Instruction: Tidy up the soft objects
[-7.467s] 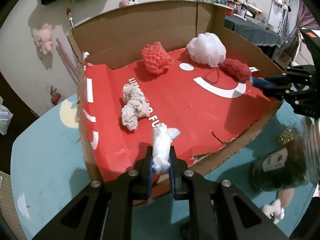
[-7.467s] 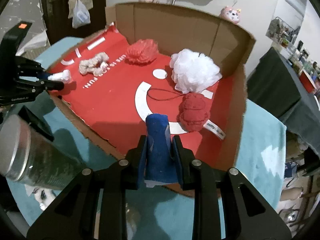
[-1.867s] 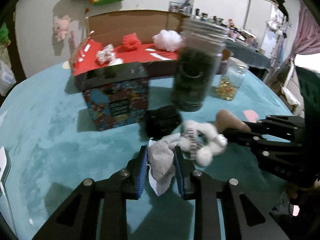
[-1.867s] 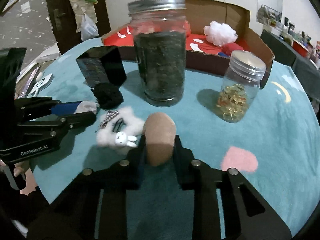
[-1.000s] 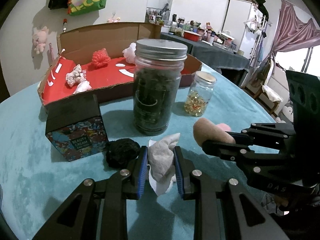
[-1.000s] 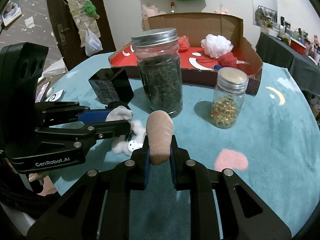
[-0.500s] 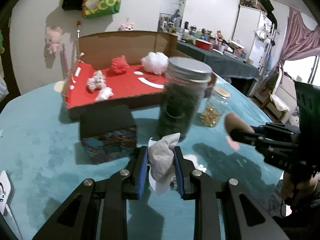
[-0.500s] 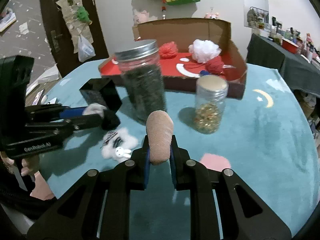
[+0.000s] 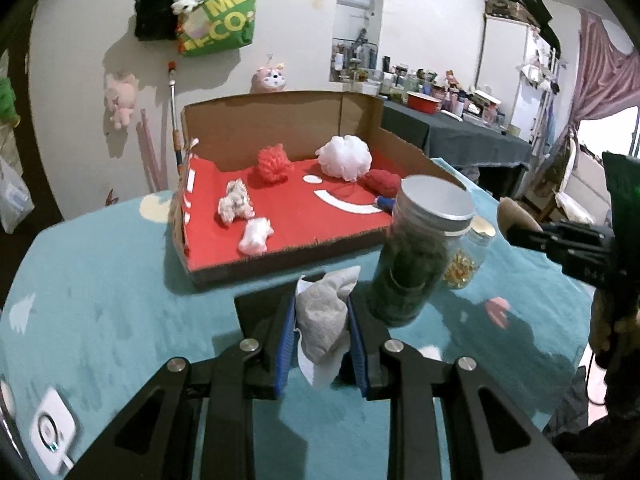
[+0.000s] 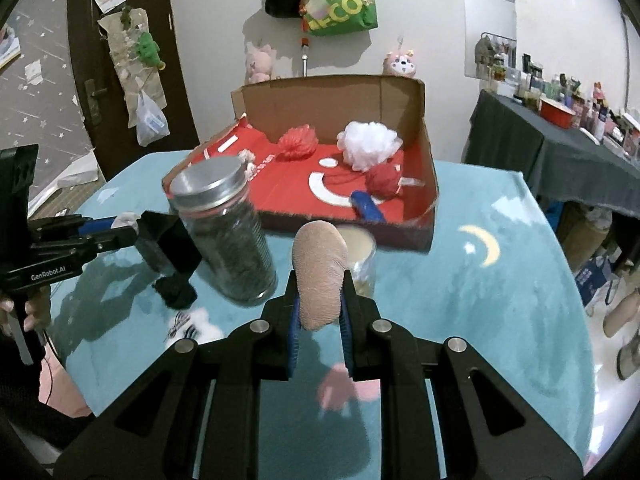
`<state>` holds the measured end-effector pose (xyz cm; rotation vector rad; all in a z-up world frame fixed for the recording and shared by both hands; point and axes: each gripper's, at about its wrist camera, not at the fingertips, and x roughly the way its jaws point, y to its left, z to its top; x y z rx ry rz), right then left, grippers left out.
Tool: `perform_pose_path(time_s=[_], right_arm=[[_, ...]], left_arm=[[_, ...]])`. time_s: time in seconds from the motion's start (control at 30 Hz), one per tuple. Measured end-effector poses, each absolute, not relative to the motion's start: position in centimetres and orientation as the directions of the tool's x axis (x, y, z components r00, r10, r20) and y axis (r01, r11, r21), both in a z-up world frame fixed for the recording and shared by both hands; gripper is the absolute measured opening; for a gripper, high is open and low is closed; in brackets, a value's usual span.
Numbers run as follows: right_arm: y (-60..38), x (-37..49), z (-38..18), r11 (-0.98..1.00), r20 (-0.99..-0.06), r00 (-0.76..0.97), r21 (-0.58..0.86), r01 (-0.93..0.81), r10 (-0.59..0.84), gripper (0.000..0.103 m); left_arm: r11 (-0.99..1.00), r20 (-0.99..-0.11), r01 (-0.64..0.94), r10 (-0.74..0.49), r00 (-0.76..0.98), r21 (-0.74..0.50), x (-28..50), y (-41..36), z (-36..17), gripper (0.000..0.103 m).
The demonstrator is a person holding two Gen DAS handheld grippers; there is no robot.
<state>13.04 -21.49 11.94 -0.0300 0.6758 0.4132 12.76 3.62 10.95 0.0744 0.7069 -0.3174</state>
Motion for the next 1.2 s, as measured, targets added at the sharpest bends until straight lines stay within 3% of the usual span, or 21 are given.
perform_pose_path(time_s=[0.7,1.2], right_arm=[[-17.1,26.3,15.3,0.826,-0.725,0.550,0.046,-0.561,0.414,0.016],[-11.1,38.7,10.0,0.791,-0.866,0.320,0.131,-0.598,0.385,0.018]], left_arm=[[0.894,-0.766,0.447,-0.269,0.584,0.027,26.4,1.2,13.2,0.027],[0.894,-0.866,0.447,-0.200,0.458,0.030,36.6,-0.9,8.0,0.027]])
